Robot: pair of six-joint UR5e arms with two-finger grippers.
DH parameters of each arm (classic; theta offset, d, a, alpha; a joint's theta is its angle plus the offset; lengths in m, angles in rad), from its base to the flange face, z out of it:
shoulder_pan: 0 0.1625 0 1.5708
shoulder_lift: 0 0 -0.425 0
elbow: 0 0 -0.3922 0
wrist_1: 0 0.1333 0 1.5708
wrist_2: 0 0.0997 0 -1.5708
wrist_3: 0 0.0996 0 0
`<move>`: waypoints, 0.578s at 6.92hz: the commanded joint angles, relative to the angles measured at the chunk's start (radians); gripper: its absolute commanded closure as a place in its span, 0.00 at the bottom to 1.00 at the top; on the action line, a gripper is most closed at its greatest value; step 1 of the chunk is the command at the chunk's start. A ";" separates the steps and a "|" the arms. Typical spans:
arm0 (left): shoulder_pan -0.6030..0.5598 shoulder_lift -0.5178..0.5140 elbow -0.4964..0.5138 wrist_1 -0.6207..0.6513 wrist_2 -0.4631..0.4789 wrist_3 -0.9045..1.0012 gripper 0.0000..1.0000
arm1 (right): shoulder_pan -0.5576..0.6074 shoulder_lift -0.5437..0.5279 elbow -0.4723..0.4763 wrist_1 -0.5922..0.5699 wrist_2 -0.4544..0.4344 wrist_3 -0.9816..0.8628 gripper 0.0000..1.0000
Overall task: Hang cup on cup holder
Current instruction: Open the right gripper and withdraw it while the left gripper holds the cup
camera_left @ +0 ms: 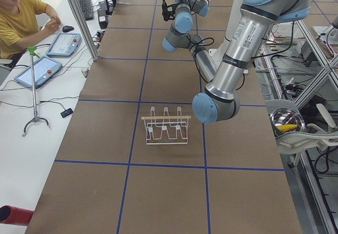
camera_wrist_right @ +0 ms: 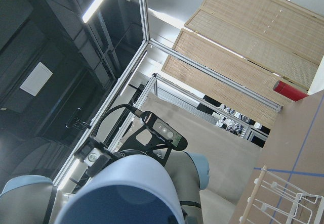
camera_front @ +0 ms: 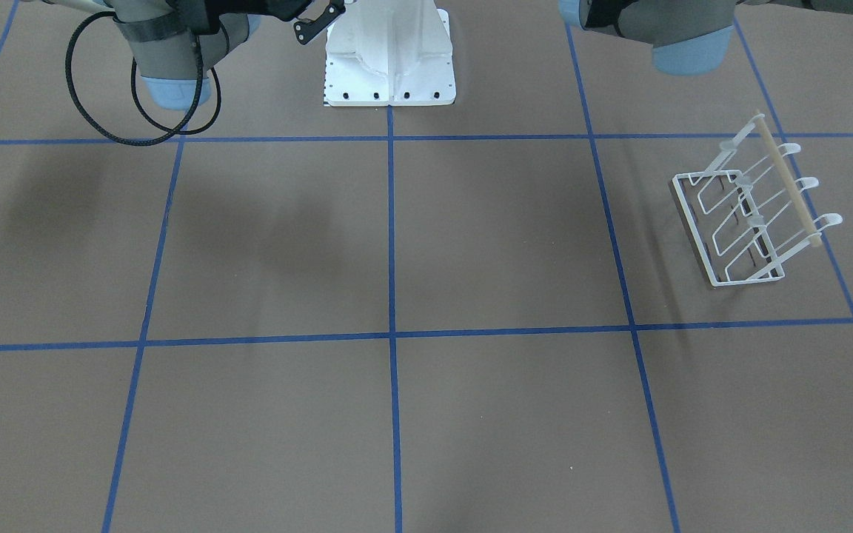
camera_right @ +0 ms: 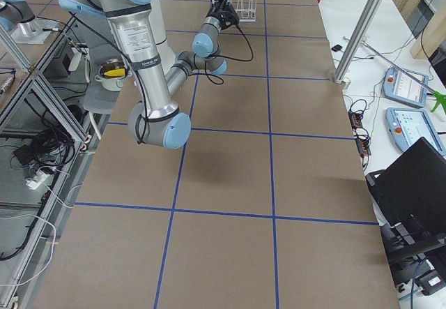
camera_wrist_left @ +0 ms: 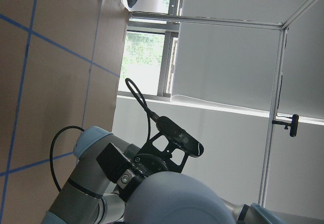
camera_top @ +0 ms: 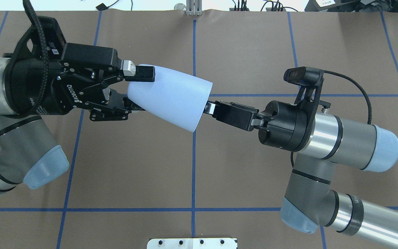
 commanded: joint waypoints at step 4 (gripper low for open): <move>0.000 0.003 0.000 -0.007 0.001 -0.002 0.66 | 0.004 -0.004 0.013 0.006 0.000 0.013 0.00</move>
